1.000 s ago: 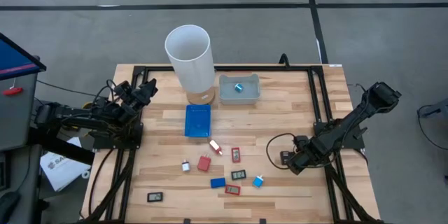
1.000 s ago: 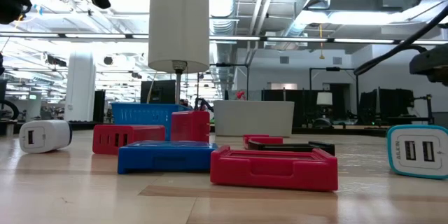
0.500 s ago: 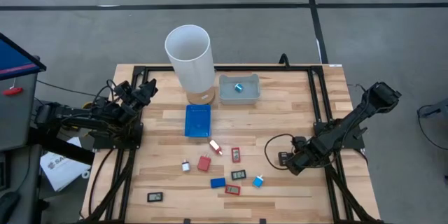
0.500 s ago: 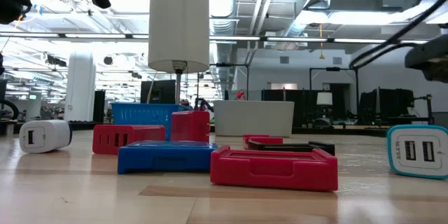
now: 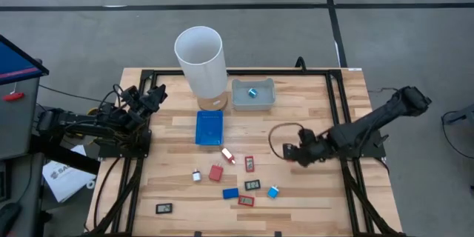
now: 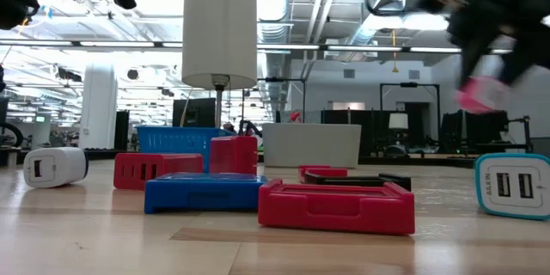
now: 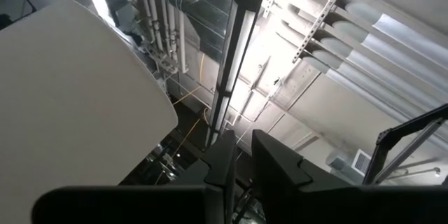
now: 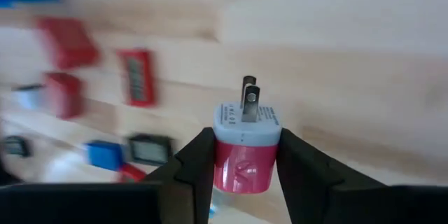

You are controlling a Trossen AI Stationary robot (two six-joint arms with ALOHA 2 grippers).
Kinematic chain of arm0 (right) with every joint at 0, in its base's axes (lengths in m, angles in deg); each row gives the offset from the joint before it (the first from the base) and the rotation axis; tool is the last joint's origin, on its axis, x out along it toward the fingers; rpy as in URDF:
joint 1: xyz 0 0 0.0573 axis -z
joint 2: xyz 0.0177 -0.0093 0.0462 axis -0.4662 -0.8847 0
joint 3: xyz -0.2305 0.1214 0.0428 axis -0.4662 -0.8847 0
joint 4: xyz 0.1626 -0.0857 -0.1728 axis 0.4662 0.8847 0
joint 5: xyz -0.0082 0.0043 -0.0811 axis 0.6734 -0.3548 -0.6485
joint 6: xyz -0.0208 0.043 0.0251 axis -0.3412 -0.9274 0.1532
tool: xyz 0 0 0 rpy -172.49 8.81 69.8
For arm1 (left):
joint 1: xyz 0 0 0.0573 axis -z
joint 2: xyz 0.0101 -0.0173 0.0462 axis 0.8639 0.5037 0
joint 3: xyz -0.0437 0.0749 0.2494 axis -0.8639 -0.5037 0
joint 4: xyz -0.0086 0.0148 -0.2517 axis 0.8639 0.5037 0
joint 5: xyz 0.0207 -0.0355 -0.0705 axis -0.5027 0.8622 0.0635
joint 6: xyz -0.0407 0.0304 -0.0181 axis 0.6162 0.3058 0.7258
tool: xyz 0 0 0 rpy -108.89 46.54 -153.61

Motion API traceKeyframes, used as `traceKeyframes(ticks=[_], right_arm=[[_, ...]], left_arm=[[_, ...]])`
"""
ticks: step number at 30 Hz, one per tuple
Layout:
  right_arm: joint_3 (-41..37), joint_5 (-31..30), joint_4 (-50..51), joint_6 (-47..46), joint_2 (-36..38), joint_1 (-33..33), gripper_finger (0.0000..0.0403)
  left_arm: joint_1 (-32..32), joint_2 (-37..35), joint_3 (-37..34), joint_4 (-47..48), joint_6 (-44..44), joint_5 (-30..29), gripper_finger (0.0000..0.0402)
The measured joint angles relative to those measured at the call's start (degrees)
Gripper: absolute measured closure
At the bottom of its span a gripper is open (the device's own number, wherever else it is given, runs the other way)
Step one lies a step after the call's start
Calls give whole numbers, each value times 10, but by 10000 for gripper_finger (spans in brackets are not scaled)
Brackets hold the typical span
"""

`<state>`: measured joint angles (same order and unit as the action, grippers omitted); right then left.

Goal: Pick & Place Office items
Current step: Put the pink charger adapter into the gray bin

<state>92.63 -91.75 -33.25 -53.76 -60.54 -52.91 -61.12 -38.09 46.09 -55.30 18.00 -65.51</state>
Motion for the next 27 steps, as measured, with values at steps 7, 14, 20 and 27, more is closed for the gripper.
traceKeyframes(ticks=[7,14,20,27], right_arm=[[51,-3,-13,179,3,133,280],[59,9,-123,336,-4,285,280],[59,51,-265,401,-44,391,280],[116,120,-323,471,-134,456,280]], left_arm=[[0,0,0,10,2,29,358],[0,0,0,14,2,46,358],[0,0,0,14,3,61,358],[0,0,0,14,4,67,358]])
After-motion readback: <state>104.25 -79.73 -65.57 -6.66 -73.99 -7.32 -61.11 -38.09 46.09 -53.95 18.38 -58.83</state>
